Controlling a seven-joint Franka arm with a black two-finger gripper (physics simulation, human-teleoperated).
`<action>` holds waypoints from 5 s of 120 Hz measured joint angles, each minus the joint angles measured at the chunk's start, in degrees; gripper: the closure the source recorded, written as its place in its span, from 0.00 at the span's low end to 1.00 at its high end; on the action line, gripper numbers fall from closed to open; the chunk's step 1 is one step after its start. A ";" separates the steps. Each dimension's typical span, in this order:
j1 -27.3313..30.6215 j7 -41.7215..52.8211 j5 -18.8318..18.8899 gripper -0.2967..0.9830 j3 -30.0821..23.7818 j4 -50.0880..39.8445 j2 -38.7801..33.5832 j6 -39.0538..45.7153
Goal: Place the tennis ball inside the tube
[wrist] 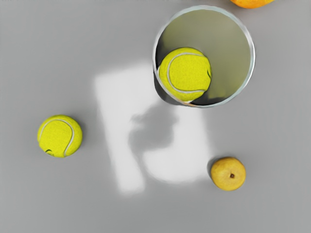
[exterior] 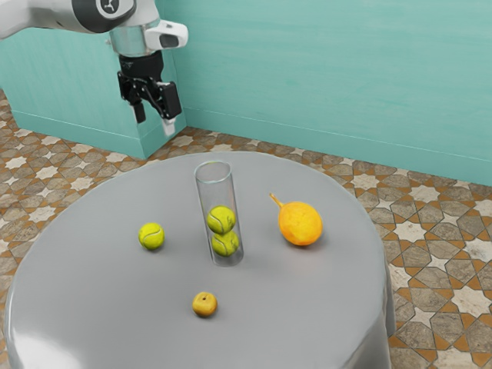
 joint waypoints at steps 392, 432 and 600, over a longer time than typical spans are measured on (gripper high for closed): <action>8.63 24.89 -3.60 0.54 3.99 -27.09 7.36 37.33; 9.00 24.68 -3.39 0.59 0.38 -24.90 -2.31 27.41; 2.06 22.97 -4.92 0.45 -5.12 -4.93 8.75 18.01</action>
